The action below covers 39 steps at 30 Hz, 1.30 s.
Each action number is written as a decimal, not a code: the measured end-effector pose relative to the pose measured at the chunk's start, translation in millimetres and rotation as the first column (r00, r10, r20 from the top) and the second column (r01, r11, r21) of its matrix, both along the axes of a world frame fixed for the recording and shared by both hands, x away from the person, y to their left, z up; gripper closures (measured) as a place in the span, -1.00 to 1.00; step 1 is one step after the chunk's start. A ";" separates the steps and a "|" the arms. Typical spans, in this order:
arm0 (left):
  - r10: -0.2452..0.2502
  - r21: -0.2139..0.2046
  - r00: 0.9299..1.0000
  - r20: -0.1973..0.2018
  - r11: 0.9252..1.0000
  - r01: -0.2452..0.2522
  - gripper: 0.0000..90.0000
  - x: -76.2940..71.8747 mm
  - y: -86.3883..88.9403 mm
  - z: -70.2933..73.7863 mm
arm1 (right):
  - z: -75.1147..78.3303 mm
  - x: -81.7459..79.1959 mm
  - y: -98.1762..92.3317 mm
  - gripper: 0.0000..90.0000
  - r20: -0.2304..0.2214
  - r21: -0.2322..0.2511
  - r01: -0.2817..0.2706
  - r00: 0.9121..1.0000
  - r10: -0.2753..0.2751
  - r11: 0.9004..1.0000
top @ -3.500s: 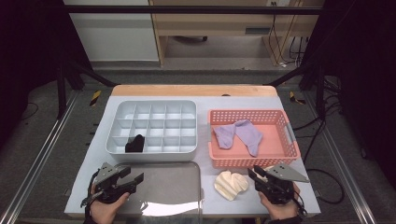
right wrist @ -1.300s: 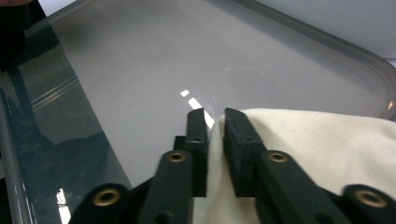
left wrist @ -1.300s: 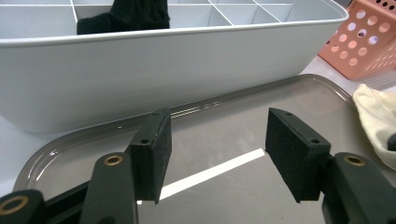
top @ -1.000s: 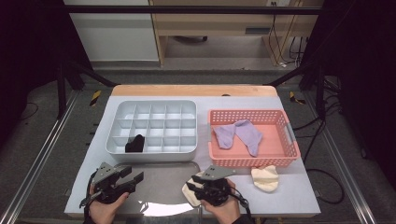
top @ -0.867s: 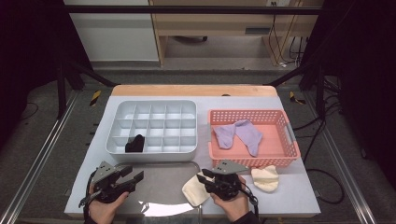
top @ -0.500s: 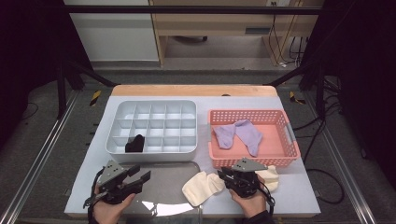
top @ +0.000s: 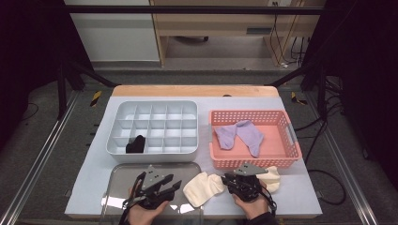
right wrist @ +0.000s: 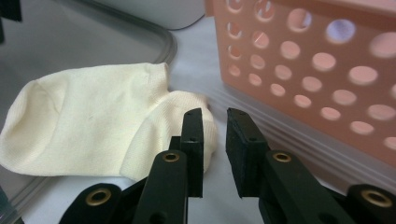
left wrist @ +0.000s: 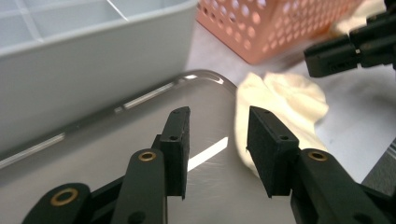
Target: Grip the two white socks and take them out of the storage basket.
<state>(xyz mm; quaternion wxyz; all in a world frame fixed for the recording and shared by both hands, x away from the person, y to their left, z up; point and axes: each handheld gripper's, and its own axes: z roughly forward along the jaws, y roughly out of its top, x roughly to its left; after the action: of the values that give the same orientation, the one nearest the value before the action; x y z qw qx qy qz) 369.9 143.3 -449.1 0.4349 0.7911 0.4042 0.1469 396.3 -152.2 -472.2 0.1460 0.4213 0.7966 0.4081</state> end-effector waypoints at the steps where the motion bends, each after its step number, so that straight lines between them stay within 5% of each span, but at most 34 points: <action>1: -0.007 0.004 1.000 -0.007 1.000 0.007 0.31 -0.2 -3.9 -2.5 | -0.5 0.0 0.9 0.72 -0.005 0.000 0.000 1.000 0.000 1.000; 11: -0.019 0.056 0.998 -0.066 0.998 0.023 0.28 -0.2 -18.2 -21.2 | -8.3 3.0 5.0 0.72 -0.030 -0.016 -0.006 1.000 0.006 1.000; 17: -0.028 0.062 0.995 -0.096 0.998 0.034 0.44 -0.6 -19.1 -27.7 | -12.5 2.7 7.5 0.71 -0.046 -0.019 -0.011 0.999 0.010 1.000; 25: -0.054 0.051 0.994 -0.092 0.997 0.058 0.90 -1.5 -18.8 -28.3 | -11.4 1.4 8.4 0.95 -0.051 -0.016 -0.026 0.998 0.025 1.000; 31: -0.046 0.037 0.996 -0.082 0.998 0.049 0.92 -0.9 -5.0 -20.4 | -1.3 -12.1 4.2 0.95 -0.044 0.027 -0.036 0.998 0.037 0.999; 35: -0.037 0.054 0.995 -0.096 0.998 0.043 0.92 0.7 2.8 -20.8 | -2.9 -23.1 6.7 0.94 -0.083 0.052 -0.035 0.996 0.040 0.998; 39: -0.027 0.068 0.995 -0.092 0.997 0.033 0.87 1.7 3.1 -24.4 | -10.4 -24.4 15.3 0.85 -0.077 0.014 -0.048 0.996 0.049 0.999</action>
<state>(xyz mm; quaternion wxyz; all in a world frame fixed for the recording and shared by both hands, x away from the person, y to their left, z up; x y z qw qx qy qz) 371.6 146.4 -473.4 0.3906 0.8176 0.4062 0.1182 371.9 -136.8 -482.6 0.1026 0.4184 0.8091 0.3997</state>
